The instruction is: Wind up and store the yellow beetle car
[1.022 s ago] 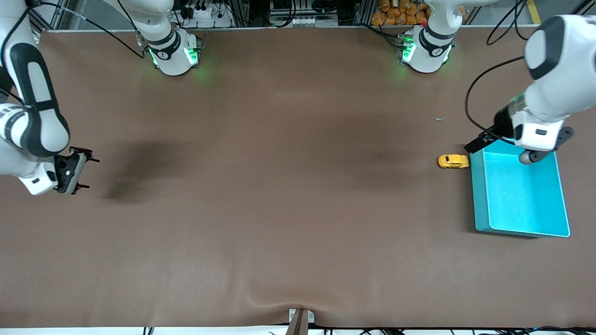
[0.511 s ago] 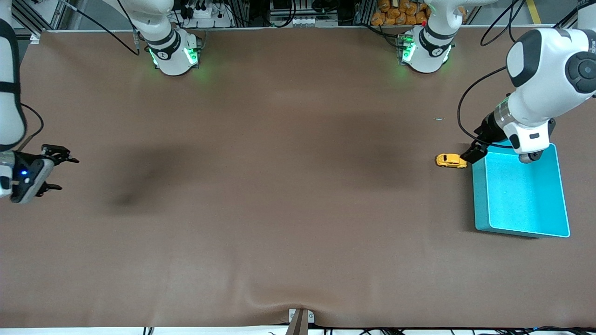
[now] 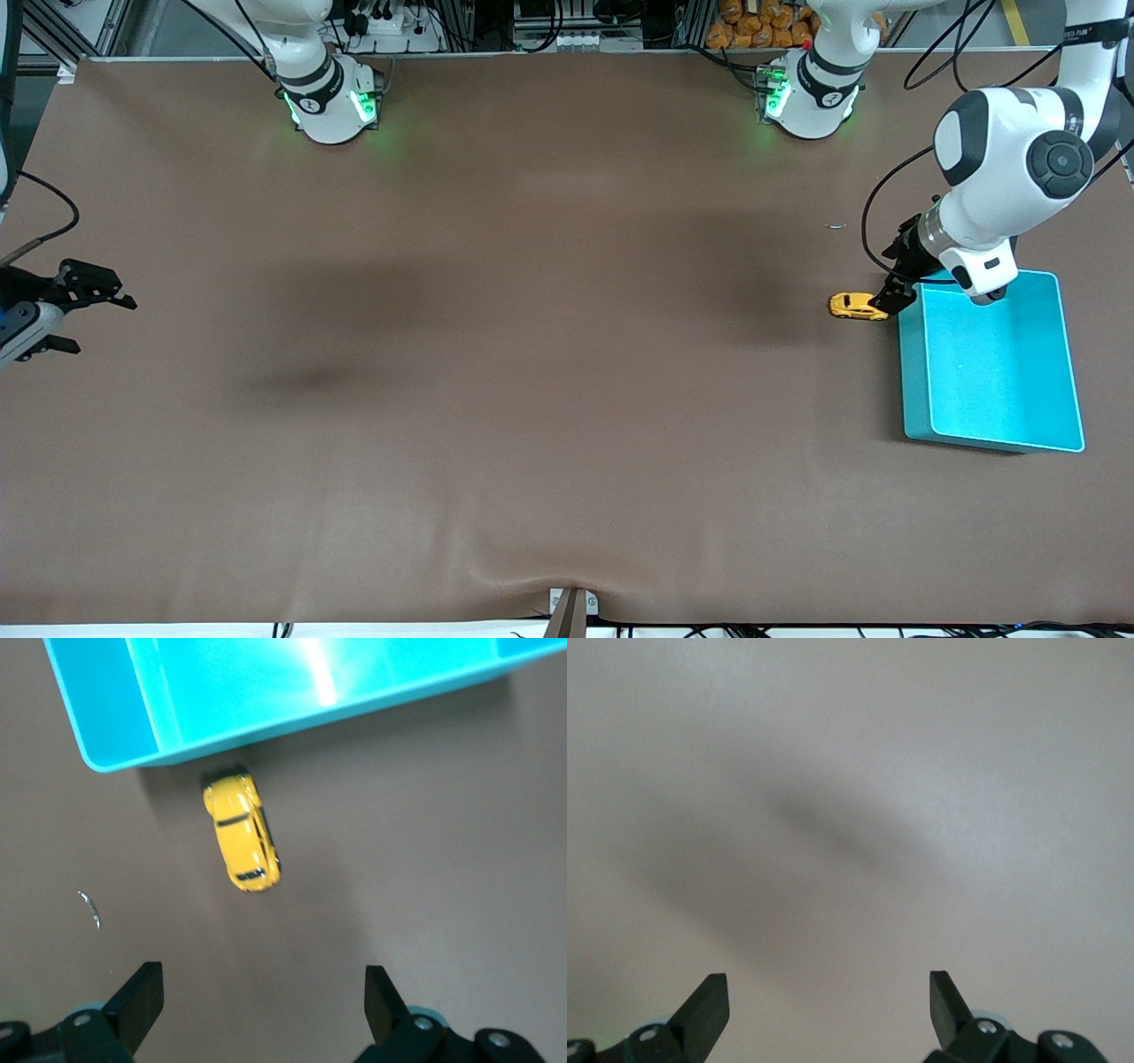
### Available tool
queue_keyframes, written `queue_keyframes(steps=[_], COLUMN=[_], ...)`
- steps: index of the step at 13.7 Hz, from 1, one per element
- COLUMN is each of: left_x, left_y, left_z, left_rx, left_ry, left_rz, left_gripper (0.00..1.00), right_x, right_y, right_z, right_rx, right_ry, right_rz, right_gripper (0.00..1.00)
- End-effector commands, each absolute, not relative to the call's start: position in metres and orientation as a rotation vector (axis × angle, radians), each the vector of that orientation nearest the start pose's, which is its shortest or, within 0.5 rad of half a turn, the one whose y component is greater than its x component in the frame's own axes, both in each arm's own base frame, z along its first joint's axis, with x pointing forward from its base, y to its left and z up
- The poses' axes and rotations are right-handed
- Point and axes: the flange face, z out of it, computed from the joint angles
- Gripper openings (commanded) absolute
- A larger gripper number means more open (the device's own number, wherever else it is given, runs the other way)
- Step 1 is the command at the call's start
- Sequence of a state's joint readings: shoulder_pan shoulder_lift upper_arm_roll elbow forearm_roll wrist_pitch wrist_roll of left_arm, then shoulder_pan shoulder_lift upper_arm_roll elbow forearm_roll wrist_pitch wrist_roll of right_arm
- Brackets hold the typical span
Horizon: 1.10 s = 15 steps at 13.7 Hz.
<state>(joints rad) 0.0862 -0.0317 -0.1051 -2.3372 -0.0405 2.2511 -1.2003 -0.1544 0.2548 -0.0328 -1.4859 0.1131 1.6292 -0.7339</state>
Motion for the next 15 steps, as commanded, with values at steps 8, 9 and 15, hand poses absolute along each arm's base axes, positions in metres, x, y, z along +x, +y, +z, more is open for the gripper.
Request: queue_keyframes(steps=[8, 9, 15], left_x=[0.460, 0.457, 0.456], left_y=[0.028, 0.028, 0.028], left_z=[0.246, 0.237, 0.197], left_rx=[-2.516, -2.517, -2.535], left_ry=[-1.944, -1.950, -1.967], left_rz=[0.026, 0.014, -0.037], left_gripper=[1.00, 1.00, 1.00], right_x=[0.593, 0.592, 0.584], right_y=[-0.023, -0.019, 0.000], right_z=[0.622, 0.624, 0.636], right_rx=[-3.057, -3.067, -3.127], right_ry=[-0.038, -0.044, -0.040], right_rz=[0.039, 0.036, 0.028], right_gripper=[1.00, 1.00, 1.00])
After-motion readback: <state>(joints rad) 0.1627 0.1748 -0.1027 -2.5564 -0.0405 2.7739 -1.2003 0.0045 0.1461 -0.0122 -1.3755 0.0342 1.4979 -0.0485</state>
